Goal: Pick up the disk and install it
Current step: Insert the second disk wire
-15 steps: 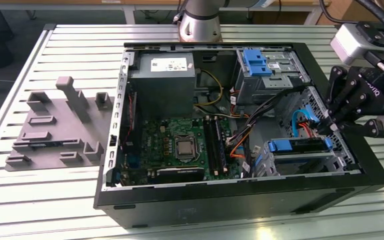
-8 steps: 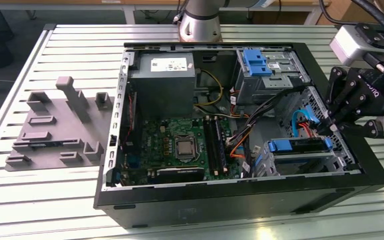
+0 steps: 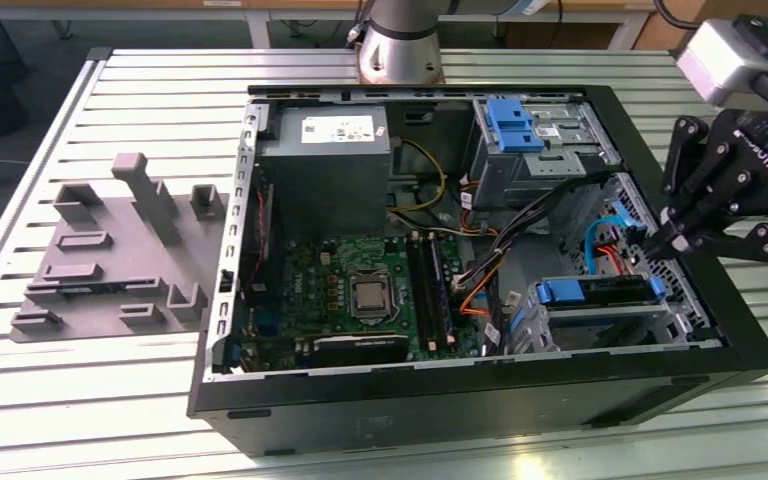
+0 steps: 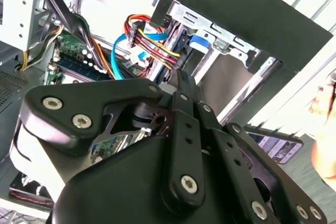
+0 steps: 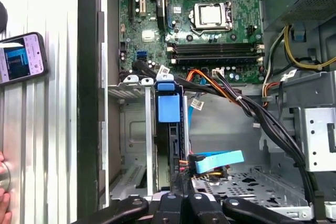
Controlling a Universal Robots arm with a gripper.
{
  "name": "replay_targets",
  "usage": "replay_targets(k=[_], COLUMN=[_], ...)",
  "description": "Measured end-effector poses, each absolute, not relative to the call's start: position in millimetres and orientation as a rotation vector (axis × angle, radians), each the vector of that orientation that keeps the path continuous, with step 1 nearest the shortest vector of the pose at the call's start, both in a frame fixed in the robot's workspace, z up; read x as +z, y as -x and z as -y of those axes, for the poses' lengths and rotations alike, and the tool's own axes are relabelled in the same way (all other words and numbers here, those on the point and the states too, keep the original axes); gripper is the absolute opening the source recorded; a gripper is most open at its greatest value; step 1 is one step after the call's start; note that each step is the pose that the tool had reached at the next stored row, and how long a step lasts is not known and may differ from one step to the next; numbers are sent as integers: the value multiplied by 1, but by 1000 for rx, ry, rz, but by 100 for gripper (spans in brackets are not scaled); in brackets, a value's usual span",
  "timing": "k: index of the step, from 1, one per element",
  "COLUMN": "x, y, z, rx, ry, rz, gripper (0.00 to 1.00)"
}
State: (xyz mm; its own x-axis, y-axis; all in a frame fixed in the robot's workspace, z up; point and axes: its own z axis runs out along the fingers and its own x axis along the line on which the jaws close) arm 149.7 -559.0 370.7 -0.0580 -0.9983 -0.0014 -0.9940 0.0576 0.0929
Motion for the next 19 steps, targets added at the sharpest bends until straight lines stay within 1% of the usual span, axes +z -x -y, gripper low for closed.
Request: replay_targets(k=[9, 19], x=[375, 379], y=[-151, -129], z=[559, 559], rx=[-103, -89], ry=[-2115, -2126], rz=[2242, 2252], gripper=[11, 11])
